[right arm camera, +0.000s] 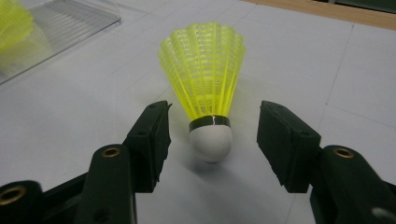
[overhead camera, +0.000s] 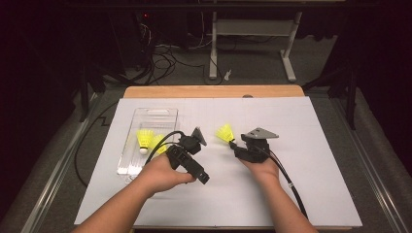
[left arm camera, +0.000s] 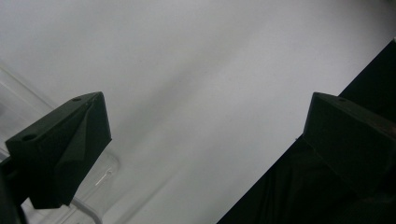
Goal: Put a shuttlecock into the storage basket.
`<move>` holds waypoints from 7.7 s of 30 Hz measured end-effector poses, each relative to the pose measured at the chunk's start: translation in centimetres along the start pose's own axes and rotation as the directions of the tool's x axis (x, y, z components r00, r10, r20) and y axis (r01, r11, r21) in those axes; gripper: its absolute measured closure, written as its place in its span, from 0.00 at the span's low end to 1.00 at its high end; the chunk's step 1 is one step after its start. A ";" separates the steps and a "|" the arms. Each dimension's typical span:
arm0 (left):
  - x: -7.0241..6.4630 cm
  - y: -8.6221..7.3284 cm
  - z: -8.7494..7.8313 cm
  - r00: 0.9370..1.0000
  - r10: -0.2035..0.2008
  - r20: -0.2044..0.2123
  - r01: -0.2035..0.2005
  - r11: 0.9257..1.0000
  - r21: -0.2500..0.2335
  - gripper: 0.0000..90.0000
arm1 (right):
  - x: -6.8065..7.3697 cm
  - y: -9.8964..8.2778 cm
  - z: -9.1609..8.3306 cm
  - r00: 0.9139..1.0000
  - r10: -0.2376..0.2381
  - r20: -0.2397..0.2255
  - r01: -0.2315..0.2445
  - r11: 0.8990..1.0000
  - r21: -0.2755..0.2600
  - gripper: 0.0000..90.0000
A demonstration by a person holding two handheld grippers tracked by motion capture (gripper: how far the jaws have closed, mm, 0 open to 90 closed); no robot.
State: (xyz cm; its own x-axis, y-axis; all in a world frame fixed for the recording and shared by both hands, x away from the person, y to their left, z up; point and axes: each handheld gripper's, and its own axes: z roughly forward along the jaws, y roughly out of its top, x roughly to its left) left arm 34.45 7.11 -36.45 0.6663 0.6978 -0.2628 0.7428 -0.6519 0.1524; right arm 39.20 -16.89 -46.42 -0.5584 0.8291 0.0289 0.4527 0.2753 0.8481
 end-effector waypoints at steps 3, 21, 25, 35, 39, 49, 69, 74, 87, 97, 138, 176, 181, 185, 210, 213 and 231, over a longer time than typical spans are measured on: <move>0.0 -0.1 -0.2 1.000 -0.001 0.002 0.001 1.000 -0.005 0.02 | 0.2 0.3 0.7 1.000 -0.021 0.020 0.021 1.000 0.018 0.54; 0.1 -0.2 -0.4 1.000 0.000 0.008 0.000 1.000 -0.015 0.03 | 0.2 0.4 2.3 0.999 -0.029 0.021 0.025 0.990 0.135 0.73; 0.1 -0.2 -0.4 1.000 0.005 0.006 -0.005 1.000 -0.012 0.03 | 0.2 0.5 2.2 0.999 -0.041 0.013 0.038 0.991 0.132 0.73; 0.2 -0.4 -0.5 1.000 0.004 -0.005 -0.004 1.000 -0.021 0.03 | 1.1 0.3 0.6 0.996 -0.088 -0.020 0.090 0.991 0.101 0.73; 0.1 -0.4 -0.4 1.000 0.010 -0.008 -0.010 1.000 -0.015 0.03 | 1.2 0.1 -0.5 0.996 -0.082 -0.026 0.084 0.993 0.080 0.73; -0.1 -0.3 -0.1 1.000 0.015 -0.019 -0.015 1.000 -0.010 0.03 | 0.7 -1.5 -3.6 0.997 -0.067 -0.046 0.070 0.995 0.067 0.73; -0.5 -0.1 0.7 0.999 0.031 -0.027 -0.031 1.000 -0.001 0.03 | -0.2 -3.8 -9.5 0.996 -0.066 -0.060 0.069 0.996 0.050 0.73; -0.5 -0.1 0.7 0.999 0.033 -0.027 -0.033 0.999 -0.001 0.04 | -0.3 -4.5 -10.5 0.995 -0.074 -0.066 0.077 0.996 0.050 0.73; -0.7 -0.2 0.8 0.999 0.042 -0.029 -0.042 0.999 0.004 0.05 | -0.2 -6.4 -12.0 0.994 -0.078 -0.082 0.080 0.996 0.025 0.73; -0.7 -0.3 0.9 0.998 0.053 -0.031 -0.053 0.999 0.010 0.06 | 0.0 -6.4 -11.8 0.989 -0.092 -0.118 0.097 0.994 0.040 0.73; -1.5 0.4 1.6 0.995 0.098 -0.017 -0.097 0.995 0.038 0.07 | 5.1 -5.3 -9.8 0.937 -0.167 -0.307 0.190 0.981 0.045 0.73; -3.3 1.1 2.5 0.958 0.286 0.015 -0.287 0.957 0.052 0.67 | 7.2 -4.6 -8.5 0.900 -0.191 -0.391 0.230 0.972 0.054 0.73; -3.5 1.3 2.8 0.954 0.300 0.021 -0.301 0.951 0.068 0.77 | 7.3 -4.6 -8.5 0.900 -0.197 -0.388 0.237 0.970 0.059 0.73; -3.5 1.3 2.9 0.951 0.308 0.021 -0.308 0.948 0.074 0.83 | 7.2 -4.6 -8.4 0.901 -0.197 -0.385 0.237 0.970 0.060 0.73; -3.6 1.2 3.1 0.941 0.338 0.017 -0.338 0.938 0.078 1.00 | 7.5 -4.7 -7.9 0.905 -0.230 -0.359 0.270 0.960 0.067 0.67; -3.7 1.2 3.0 0.940 0.341 0.021 -0.341 0.937 0.076 1.00 | 7.4 -4.7 -7.8 0.903 -0.231 -0.362 0.271 0.961 0.062 0.61; -3.4 1.2 2.8 0.944 0.328 0.017 -0.329 0.942 0.068 1.00 | 6.2 -4.7 -8.1 0.930 -0.159 -0.331 0.172 0.985 0.013 0.24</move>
State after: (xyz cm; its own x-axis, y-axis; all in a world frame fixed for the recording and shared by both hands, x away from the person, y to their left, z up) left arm 32.93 3.13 -38.00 0.8720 0.4399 -0.2146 0.4763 -0.8636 0.1653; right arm 27.98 -17.03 -45.91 -0.8213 0.5666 0.0674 0.3584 0.4203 0.8336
